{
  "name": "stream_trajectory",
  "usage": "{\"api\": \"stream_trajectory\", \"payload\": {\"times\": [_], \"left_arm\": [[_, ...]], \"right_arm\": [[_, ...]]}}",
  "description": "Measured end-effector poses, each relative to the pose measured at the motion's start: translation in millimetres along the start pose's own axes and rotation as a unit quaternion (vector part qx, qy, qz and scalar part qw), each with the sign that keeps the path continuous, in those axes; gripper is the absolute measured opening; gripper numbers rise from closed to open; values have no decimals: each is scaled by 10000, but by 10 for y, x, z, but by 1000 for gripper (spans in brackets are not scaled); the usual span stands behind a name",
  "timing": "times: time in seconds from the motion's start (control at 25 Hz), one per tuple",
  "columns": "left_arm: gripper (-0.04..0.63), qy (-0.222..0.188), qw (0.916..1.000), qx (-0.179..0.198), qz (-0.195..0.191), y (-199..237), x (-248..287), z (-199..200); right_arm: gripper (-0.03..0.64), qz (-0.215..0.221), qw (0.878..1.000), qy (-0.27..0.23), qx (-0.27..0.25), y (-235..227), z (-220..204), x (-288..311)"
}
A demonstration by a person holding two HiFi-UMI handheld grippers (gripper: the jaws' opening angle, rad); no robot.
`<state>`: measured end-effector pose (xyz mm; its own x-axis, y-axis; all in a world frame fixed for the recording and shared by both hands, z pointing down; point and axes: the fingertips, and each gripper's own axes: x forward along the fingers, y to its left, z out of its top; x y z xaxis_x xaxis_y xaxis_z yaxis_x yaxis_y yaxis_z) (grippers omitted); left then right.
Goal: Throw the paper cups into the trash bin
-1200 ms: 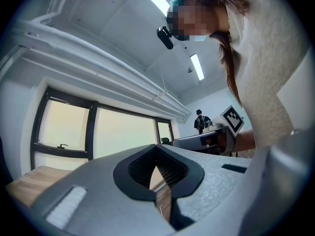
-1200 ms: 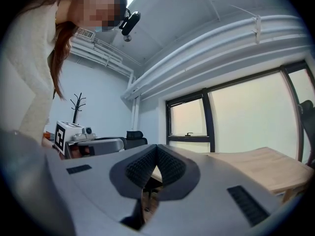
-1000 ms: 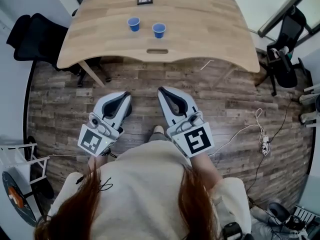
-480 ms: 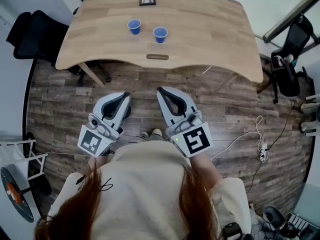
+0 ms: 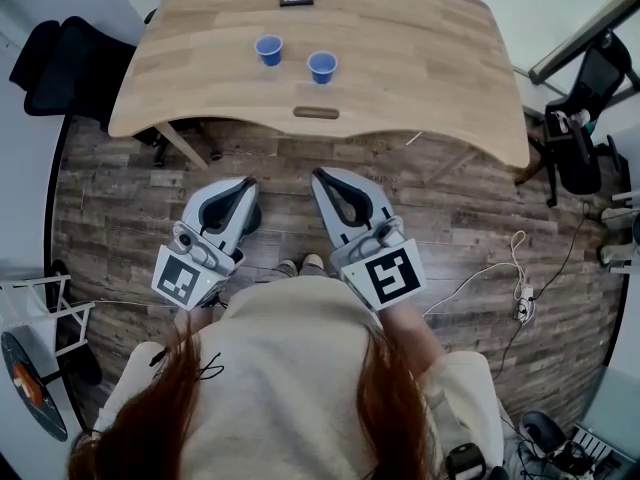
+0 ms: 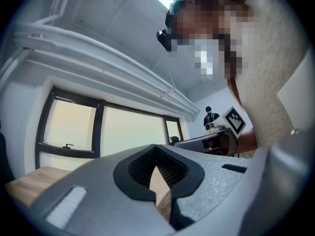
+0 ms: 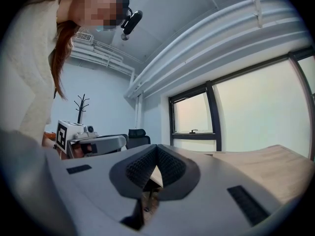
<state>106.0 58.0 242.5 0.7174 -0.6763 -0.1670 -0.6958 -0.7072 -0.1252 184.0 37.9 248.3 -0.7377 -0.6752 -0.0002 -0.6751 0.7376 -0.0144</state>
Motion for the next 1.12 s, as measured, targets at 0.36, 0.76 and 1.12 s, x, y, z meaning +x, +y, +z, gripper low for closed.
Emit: {"api": "stream_trajectory", "payload": {"times": [0.36, 0.76, 1.12], "left_arm": [[3, -16, 10000, -30, -16, -74, 8, 6], [3, -156, 9998, -1, -103, 206, 126, -91], [3, -263, 9995, -67, -181, 740, 498, -182]], "right_arm": [[11, 106, 9998, -23, 144, -49, -50, -10], [11, 83, 10000, -2, 47, -202, -88, 269], [12, -79, 10000, 24, -29, -629, -83, 741]]}}
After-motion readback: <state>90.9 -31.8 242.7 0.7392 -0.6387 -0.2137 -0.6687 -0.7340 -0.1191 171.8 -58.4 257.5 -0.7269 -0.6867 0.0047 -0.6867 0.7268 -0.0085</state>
